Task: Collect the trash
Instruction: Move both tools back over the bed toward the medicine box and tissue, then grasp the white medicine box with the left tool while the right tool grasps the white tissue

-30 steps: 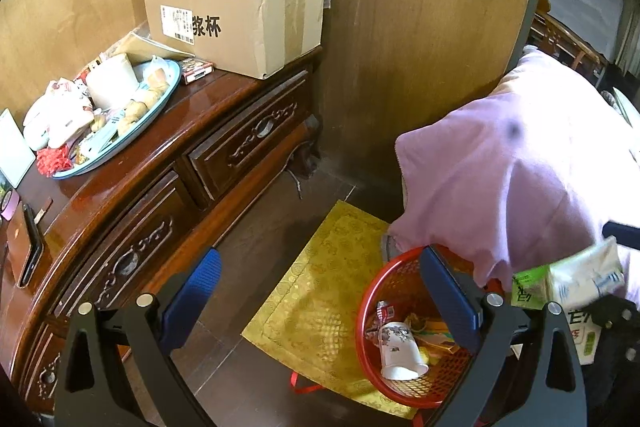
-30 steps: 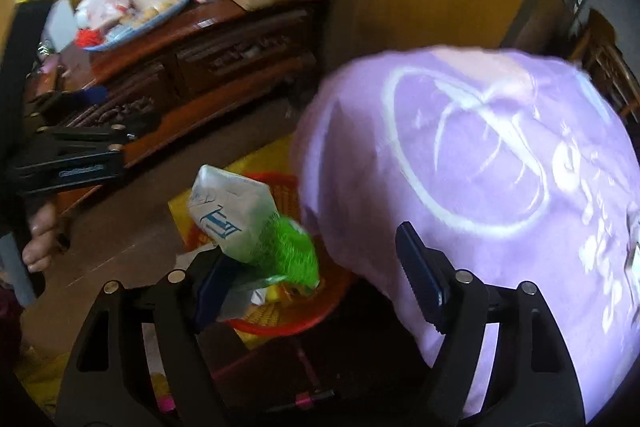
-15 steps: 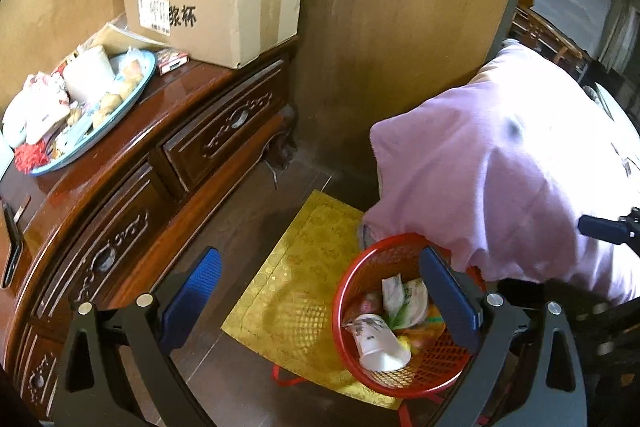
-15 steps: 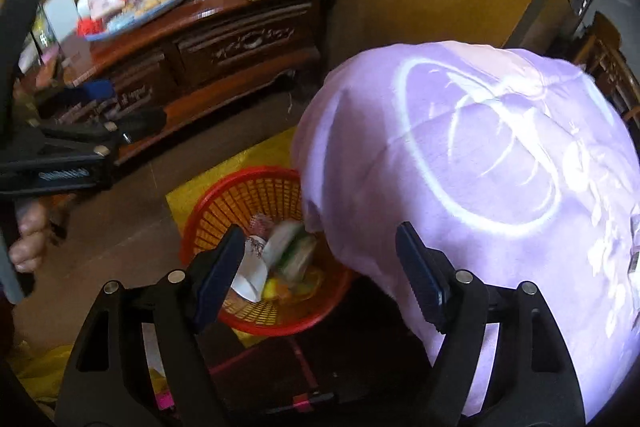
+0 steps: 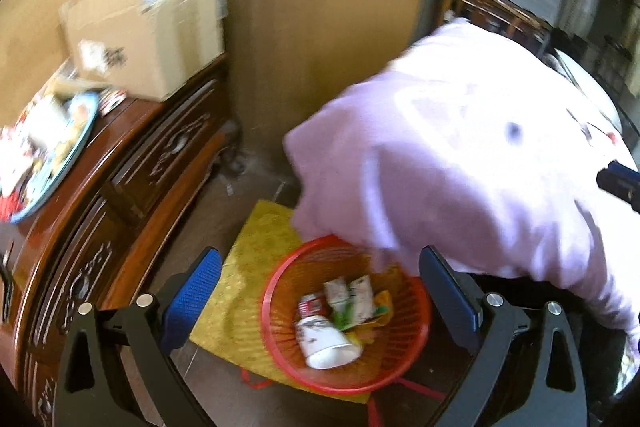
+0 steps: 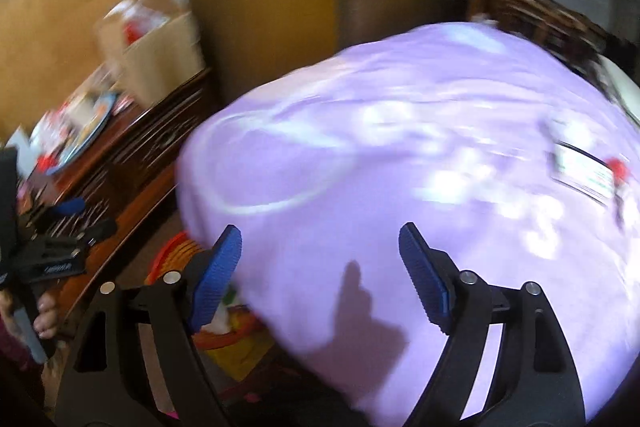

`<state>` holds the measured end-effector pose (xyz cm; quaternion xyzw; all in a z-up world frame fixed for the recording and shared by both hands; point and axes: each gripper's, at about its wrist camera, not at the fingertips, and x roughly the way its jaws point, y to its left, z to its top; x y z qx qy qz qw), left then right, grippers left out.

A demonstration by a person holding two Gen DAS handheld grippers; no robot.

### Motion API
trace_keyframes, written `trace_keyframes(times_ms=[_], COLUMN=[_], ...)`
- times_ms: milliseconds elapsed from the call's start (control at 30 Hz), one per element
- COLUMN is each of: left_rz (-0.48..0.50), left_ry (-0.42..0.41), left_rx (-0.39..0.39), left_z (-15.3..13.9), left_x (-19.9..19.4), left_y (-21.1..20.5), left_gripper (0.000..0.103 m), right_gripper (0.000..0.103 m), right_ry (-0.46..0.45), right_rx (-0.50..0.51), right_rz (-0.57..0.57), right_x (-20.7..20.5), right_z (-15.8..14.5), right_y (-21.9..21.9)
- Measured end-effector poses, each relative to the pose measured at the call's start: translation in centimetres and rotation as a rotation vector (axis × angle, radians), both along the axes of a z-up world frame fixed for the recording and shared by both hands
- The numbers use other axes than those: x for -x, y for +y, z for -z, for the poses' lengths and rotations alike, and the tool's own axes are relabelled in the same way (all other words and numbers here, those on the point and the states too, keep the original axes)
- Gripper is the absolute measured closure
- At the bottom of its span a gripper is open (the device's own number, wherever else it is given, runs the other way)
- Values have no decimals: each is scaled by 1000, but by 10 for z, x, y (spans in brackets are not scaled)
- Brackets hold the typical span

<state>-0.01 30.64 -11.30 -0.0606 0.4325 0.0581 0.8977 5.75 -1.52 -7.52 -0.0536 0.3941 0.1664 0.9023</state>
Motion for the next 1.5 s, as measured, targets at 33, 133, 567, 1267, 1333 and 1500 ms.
trace_keyframes(times_ms=[33, 133, 567, 1267, 1333, 1500], left_rz=[24, 94, 476, 920, 938, 954], left_ry=[-1, -5, -37, -9, 23, 40], left_rx=[-12, -40, -108, -107, -14, 68], left_z=[-4, -12, -29, 13, 11, 4], left_x=[-5, -18, -117, -245, -232, -195], left_y=[-14, -57, -290, -487, -477, -454], left_gripper=[6, 6, 6, 13, 13, 13], right_gripper=[23, 22, 21, 15, 15, 15], right_ry=[-8, -27, -55, -65, -66, -72], right_rx=[-4, -30, -29, -465, -465, -468], right_rz=[24, 130, 641, 719, 718, 719], right_x=[-1, -6, -12, -6, -5, -5], right_z=[0, 0, 30, 61, 61, 61], right_y=[-12, -67, -298, -380, -379, -377])
